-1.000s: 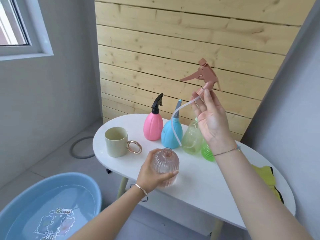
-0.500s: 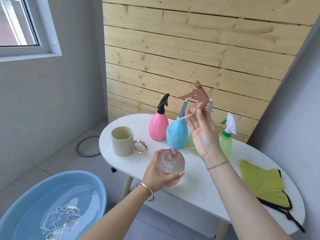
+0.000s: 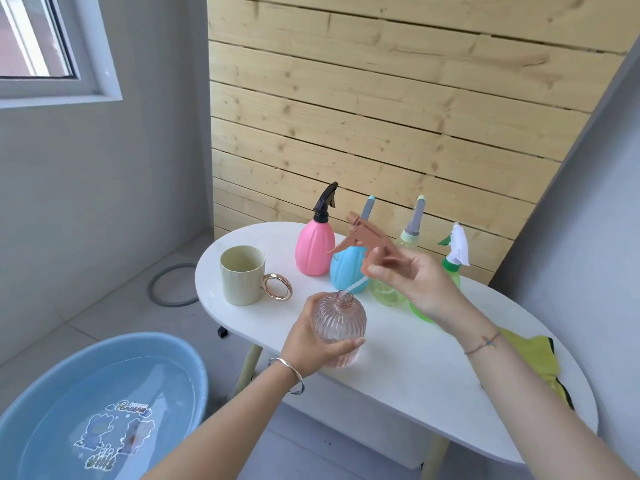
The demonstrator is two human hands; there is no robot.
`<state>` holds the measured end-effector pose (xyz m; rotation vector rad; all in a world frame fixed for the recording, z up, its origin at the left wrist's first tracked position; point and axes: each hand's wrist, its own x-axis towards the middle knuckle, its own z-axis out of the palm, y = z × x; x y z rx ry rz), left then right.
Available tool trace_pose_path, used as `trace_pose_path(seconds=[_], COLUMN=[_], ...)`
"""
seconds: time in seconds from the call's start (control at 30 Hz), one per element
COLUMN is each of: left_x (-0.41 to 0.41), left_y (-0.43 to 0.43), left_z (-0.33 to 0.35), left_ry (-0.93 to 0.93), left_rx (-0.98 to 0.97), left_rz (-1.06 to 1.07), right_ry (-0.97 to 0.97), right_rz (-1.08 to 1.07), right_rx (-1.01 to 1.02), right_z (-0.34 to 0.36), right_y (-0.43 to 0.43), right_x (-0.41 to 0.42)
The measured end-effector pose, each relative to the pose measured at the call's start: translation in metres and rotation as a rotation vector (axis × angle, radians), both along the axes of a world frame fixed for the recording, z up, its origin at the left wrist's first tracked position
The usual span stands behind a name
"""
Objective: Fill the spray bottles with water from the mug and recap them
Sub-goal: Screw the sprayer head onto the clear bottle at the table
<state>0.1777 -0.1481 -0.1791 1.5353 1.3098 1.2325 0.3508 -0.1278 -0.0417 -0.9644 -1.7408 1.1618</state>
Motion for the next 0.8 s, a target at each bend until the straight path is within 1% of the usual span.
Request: trace_pose_path(seconds=[0.13,0.2,0.33,0.6,0.73,0.8], left_x=[0.000,0.000,0.000,0.000,-0.001,-0.002], left_y=[-0.001,-0.001,-0.001,0.000,0.000,0.000], left_z=[0.000,0.000,0.001,0.001,-0.001,-0.001], left_ry=[-0.015,-0.020,-0.029,0.002,-0.003,-0.004], left_rx=[-0.003,-0.005,-0.017,-0.031,-0.037,-0.038], left_rz=[0.002,0.001,-0.001,-0.001,-0.015,-0.020], right_ry=[-0.142,-0.153,-0.215,-0.340,-0.466,-0.481], right_rz=[-0.011,-0.014,0.009,0.082,0.040,0.021], right_rx=[0.015,0.011,0.021,-0.030,0.061,0.078], right_z=[-0.030,-0.036,-0.037,-0.028,-0.031,-0.031], right_y=[0.003,0.006,0.011,0.017,0.017,0.015], right_x=[-0.009,-0.010,-0.016,-0.018,-0.018,-0.019])
